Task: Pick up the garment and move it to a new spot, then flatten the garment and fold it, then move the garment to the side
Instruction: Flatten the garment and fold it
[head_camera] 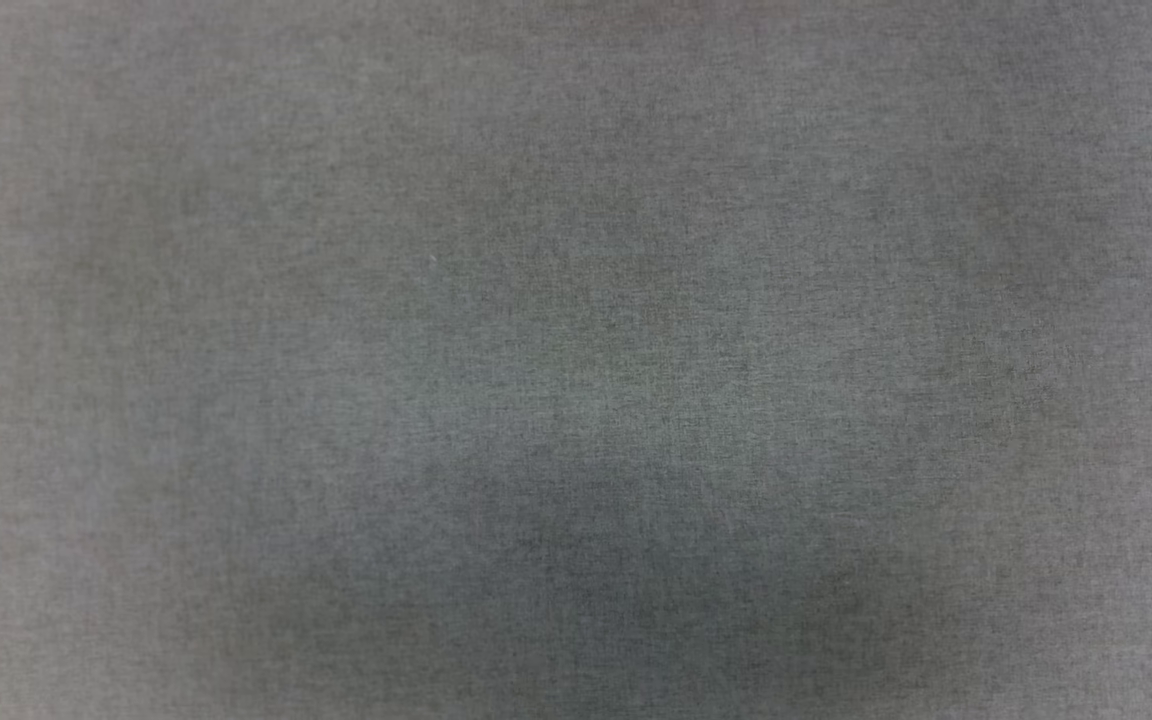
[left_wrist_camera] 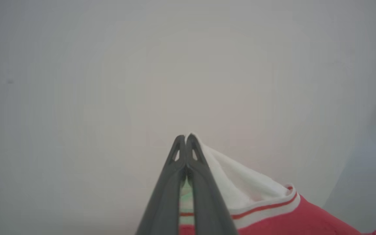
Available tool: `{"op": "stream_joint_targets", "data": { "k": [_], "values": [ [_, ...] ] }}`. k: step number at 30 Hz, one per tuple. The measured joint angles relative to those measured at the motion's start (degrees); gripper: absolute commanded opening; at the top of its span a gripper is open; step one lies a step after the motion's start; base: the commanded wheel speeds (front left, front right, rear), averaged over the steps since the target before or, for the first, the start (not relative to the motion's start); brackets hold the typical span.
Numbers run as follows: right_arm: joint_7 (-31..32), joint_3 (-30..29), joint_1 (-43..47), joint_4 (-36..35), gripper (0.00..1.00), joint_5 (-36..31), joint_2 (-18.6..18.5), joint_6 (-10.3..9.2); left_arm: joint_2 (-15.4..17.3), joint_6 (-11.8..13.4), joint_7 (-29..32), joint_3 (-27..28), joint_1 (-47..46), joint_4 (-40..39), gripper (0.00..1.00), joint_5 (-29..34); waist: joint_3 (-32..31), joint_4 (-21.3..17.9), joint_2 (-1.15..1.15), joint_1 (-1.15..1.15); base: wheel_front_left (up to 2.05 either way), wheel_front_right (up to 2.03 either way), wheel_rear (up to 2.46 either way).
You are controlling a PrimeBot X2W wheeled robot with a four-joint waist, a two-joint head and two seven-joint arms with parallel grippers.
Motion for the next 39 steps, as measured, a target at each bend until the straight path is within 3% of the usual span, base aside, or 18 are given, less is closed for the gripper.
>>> {"op": "stream_joint_targets", "data": {
  "k": [6, 12, 21, 30, 39],
  "values": [
    [0.98, 6.69, 7.51, 1.04, 0.00, 3.58, 0.01, -0.01, -1.63, -0.38, 0.35, -1.86, 10.45, -4.93, 0.00, -4.41, -1.31, 0.38, 0.00, 0.00, 0.00, 0.00, 0.00],
    [2.60, 14.50, 16.22, -3.63, 0.00, 10.50, -1.93, -0.01, 1.02, -0.40, 3.94, -6.47, 25.67, -17.79, 0.00, -12.66, -3.10, 0.68, 0.00, 0.00, 0.00, 0.00, 0.00],
    [8.38, 24.17, 35.08, -20.51, 0.00, 23.68, -11.55, -0.01, 7.11, -0.40, 3.28, -9.47, 48.69, -36.32, 0.00, -18.90, -7.10, 1.52, 0.00, 0.00, 0.00, 0.00, 0.00],
    [12.18, 24.21, 56.78, -36.87, 0.00, 29.86, -20.06, -0.01, 10.91, 1.41, 0.81, -7.92, 70.96, -49.98, 0.00, -20.89, -11.02, 1.47, 0.00, 0.00, 0.00, 0.00, 0.00],
    [16.60, 15.96, 74.05, -49.89, 0.00, 28.87, -21.59, -0.01, 11.37, 5.21, 0.09, -3.86, 87.73, -62.19, 0.00, -20.81, -13.26, 0.97, 0.00, 0.00, 0.00, 0.00, 0.00]
  ]
}}
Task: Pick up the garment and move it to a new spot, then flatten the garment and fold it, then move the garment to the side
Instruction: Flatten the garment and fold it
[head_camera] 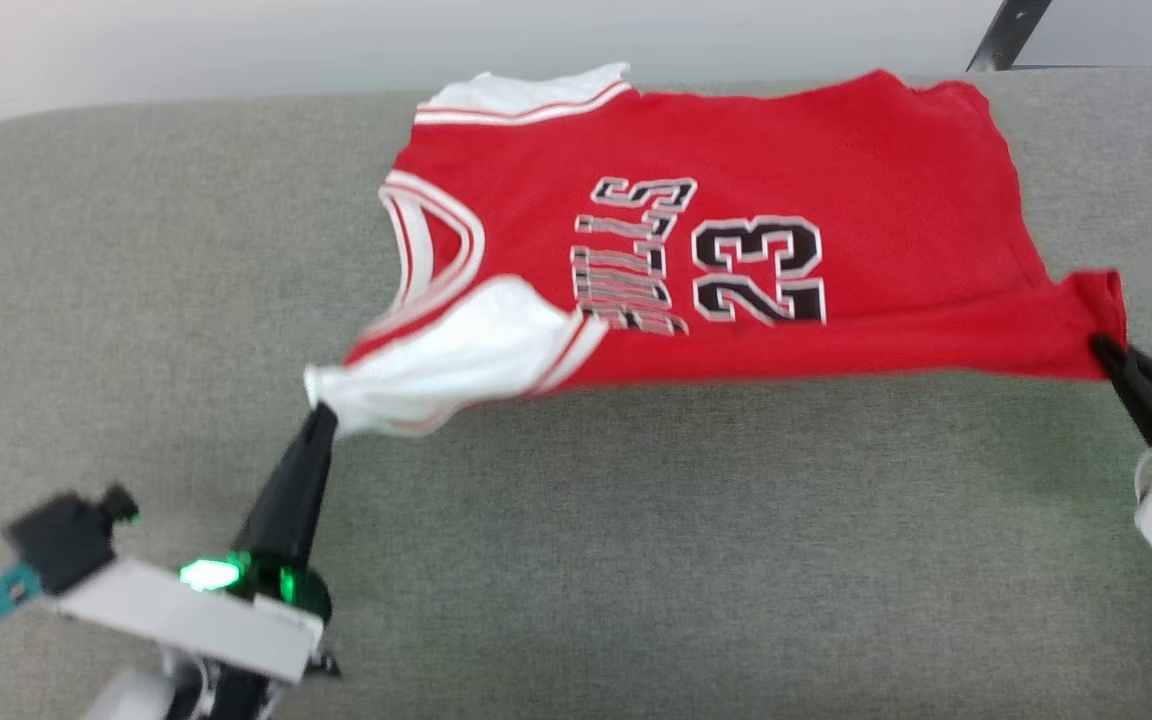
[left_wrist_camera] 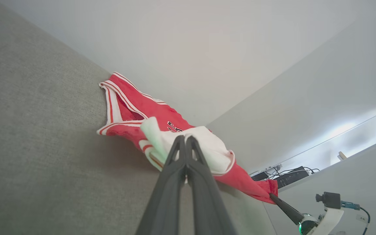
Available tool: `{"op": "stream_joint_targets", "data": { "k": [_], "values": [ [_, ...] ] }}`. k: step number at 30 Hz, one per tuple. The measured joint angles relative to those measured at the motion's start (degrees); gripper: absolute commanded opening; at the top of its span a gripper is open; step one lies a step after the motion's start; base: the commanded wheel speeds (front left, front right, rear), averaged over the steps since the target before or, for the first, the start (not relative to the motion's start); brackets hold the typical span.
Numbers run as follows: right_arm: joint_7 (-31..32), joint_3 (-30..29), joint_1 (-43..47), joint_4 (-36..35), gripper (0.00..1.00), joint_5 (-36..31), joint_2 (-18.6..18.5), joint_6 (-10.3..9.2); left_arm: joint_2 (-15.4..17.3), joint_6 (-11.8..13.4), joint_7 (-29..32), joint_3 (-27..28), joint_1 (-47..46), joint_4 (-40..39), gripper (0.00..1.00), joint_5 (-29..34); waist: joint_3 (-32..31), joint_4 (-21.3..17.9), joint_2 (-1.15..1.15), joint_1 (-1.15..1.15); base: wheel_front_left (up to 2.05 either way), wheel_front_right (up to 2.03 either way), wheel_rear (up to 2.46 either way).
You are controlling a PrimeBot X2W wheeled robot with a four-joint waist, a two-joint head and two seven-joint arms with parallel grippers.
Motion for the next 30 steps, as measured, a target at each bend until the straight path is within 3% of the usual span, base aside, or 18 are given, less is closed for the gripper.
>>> {"op": "stream_joint_targets", "data": {
  "k": [8, 13, 18, 30],
  "values": [
    [6.41, -8.78, 12.22, -11.71, 0.00, -3.09, 1.19, 0.00, 0.70, 3.38, -0.10, 3.19, 12.40, -10.31, 0.00, 1.66, -0.13, -0.57, 0.00, 0.00, 0.00, 0.00, 0.00],
    [9.92, -14.30, 16.72, -16.84, 0.00, -4.44, 3.27, 0.00, 1.01, 4.37, -0.20, 4.11, 14.25, -12.98, 0.00, 3.15, 0.73, -0.42, 0.00, 0.00, 0.00, 0.00, 0.00],
    [12.18, -15.81, 16.40, -17.41, 0.00, -5.50, 5.48, 0.00, 1.72, 5.75, 1.08, 2.46, 9.59, -9.90, 0.00, 7.37, 1.44, -0.27, 0.00, 0.00, 0.00, 0.00, 0.00],
    [14.60, -17.01, 7.16, -10.48, 0.00, -11.14, 10.92, 0.00, -4.69, 7.44, 1.55, -1.42, -8.13, 7.15, 0.00, 16.12, 4.08, -0.05, 0.00, 0.00, 0.00, 0.00, 0.00]
  ]
}}
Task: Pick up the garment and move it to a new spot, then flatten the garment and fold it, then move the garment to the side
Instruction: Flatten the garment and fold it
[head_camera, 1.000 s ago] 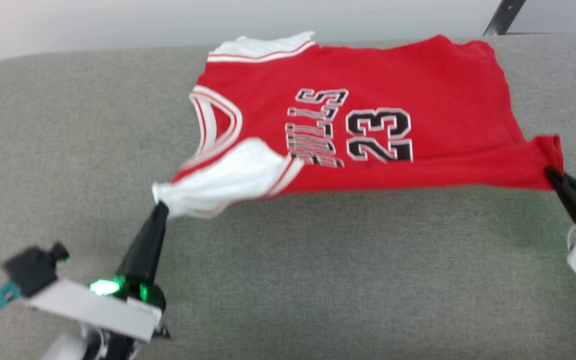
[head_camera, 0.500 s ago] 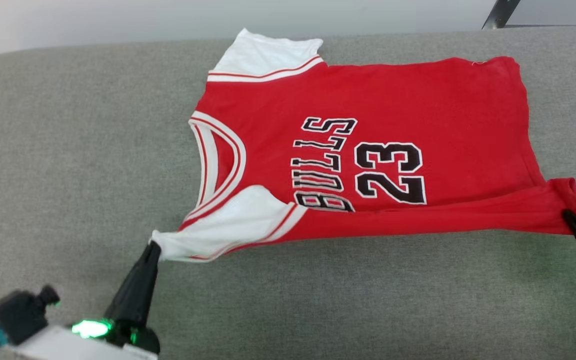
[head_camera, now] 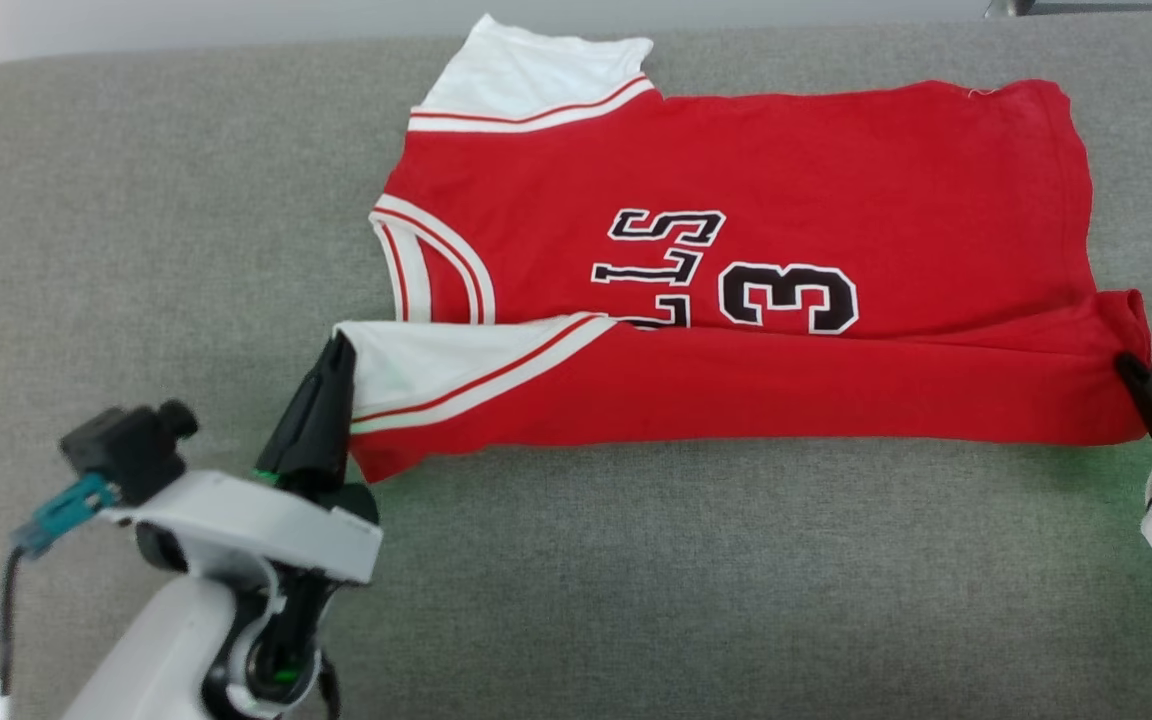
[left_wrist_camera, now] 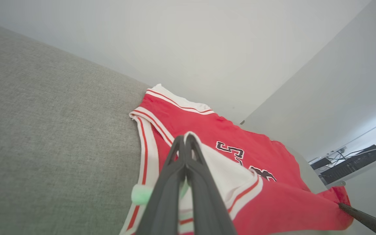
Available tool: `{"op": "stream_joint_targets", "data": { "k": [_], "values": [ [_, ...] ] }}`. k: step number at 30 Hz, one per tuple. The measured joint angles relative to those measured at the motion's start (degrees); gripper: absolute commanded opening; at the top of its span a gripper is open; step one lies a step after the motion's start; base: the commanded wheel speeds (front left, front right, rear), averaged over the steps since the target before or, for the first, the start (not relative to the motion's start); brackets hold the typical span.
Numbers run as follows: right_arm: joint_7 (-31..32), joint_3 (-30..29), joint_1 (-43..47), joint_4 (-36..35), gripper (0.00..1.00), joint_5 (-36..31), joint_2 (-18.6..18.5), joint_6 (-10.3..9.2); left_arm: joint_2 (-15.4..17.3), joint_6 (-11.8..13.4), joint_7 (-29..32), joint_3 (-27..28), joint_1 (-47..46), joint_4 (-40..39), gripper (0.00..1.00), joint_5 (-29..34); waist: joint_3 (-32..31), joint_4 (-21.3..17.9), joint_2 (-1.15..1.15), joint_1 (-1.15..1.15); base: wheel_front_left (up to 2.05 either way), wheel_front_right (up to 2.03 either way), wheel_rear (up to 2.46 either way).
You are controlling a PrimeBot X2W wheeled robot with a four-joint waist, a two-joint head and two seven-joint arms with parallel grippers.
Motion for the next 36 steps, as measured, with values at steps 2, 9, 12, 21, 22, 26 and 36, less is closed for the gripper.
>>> {"op": "stream_joint_targets", "data": {
  "k": [2, 9, 12, 21, 22, 26, 36],
  "values": [
    [-0.33, -0.05, -1.57, 2.31, 0.00, -1.32, 0.96, 0.00, -2.19, 0.03, -0.56, -0.58, -2.57, 4.22, 0.00, 1.54, 0.63, 0.05, 0.00, 0.00, 0.00, 0.00, 0.00],
    [-1.63, 0.02, -3.32, 5.55, 0.00, -3.10, 2.08, 0.00, -4.83, -0.41, -1.30, -1.35, -6.09, 12.76, 0.00, 5.65, 1.72, 0.41, 0.00, 0.00, 0.00, 0.00, 0.00],
    [-2.49, 0.11, -4.31, 7.27, 0.00, -3.79, 2.75, 0.00, -5.64, -0.62, -1.35, -2.53, -7.14, 16.39, 0.00, 7.90, 2.19, 0.42, 0.00, 0.00, 0.00, 0.00, 0.00],
    [-4.65, 2.02, -5.78, 11.47, 0.00, -5.44, 3.03, 0.00, -6.20, -1.22, -1.47, -5.13, -10.20, 25.01, 0.54, 11.84, 2.65, 0.45, 0.00, 0.00, 0.00, 0.00, 0.00],
    [-4.89, 2.23, -5.89, 11.78, 0.15, -5.46, 3.02, 0.00, -6.31, -1.52, -1.48, -5.06, -10.49, 25.60, 1.00, 11.84, 2.57, 0.45, 0.00, 0.00, 0.00, 0.00, 0.00],
    [-6.59, 3.14, -6.10, 12.71, 1.00, -5.83, 3.07, 0.00, -6.42, -2.15, -1.55, -4.68, -11.31, 27.31, 1.00, 12.26, 1.93, 0.42, 0.00, 0.00, 0.00, 0.00, 0.00],
    [-11.52, 2.29, -6.60, 11.55, 1.00, -6.37, 3.60, 0.00, -2.29, -2.91, 0.80, -3.88, -13.03, 24.77, 1.00, 13.22, -1.21, 0.31, 0.00, 0.00, 0.00, 0.00, 0.00]
  ]
}}
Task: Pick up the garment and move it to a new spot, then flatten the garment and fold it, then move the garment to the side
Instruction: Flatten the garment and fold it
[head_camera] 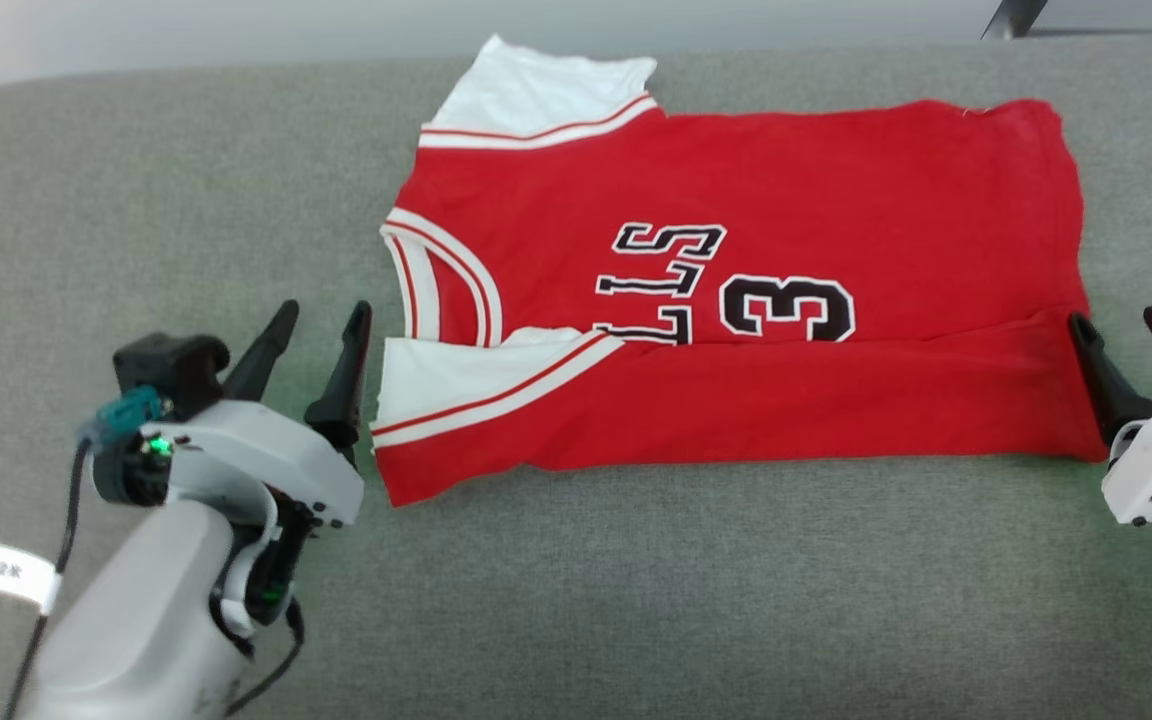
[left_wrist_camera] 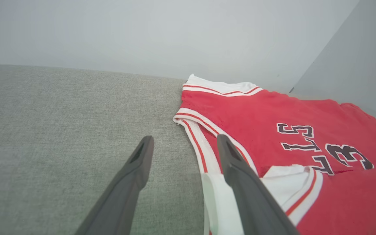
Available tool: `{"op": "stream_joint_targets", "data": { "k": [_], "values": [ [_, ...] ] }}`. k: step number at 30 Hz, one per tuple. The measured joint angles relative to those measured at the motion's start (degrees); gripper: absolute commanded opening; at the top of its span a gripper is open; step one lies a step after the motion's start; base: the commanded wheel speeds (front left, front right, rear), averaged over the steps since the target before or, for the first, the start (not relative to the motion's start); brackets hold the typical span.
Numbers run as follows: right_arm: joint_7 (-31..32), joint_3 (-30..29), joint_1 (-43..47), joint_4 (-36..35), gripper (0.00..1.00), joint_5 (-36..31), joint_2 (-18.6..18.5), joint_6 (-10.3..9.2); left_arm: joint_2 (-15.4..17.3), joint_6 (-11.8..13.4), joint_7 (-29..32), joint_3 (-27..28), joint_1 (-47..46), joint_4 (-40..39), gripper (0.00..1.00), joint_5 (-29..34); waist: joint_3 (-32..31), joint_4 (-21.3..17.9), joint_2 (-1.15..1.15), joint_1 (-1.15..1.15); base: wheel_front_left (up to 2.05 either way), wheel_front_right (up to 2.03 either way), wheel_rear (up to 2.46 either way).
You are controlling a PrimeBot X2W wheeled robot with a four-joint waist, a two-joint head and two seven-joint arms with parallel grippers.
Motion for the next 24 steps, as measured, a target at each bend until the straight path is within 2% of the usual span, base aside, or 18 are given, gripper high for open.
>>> {"op": "stream_joint_targets", "data": {
  "k": [2, 7, 13, 21, 24],
  "values": [
    [-0.68, -0.54, -0.02, -0.66, 1.00, 0.00, 0.33, 0.00, 1.66, -0.21, 2.54, -0.83, -0.34, -1.62, 1.00, 0.52, -0.82, -0.09, 0.00, 0.00, 0.00, 0.00, 0.00],
    [-1.31, -0.80, 0.04, -3.43, 1.00, 0.13, 1.07, 0.00, 6.98, 1.16, 9.31, -1.16, -0.52, -8.37, 1.00, 0.99, -2.85, -0.47, 0.00, 0.00, 0.00, 0.00, 0.00],
    [-1.32, -1.45, 1.15, -8.14, 1.00, 0.19, 1.68, 0.00, 14.74, 2.75, 21.51, -0.92, -0.12, -18.36, 1.00, -1.16, -4.30, -1.16, 0.00, 0.00, 0.00, 0.00, 0.00],
    [-0.04, -2.36, 2.38, -12.59, 1.00, -0.01, 2.90, 0.00, 20.04, 7.42, 40.40, -1.58, 2.96, -27.52, 1.00, -9.85, -3.58, -1.95, 0.00, 0.00, 0.00, 0.00, 0.00],
    [0.31, -2.35, 2.39, -13.01, 1.00, -0.07, 3.22, 0.00, 20.39, 9.27, 46.35, -2.46, 4.75, -28.32, 1.00, -13.72, -3.00, -2.43, 0.00, 0.00, 0.00, 0.00, 0.00]
  ]
}}
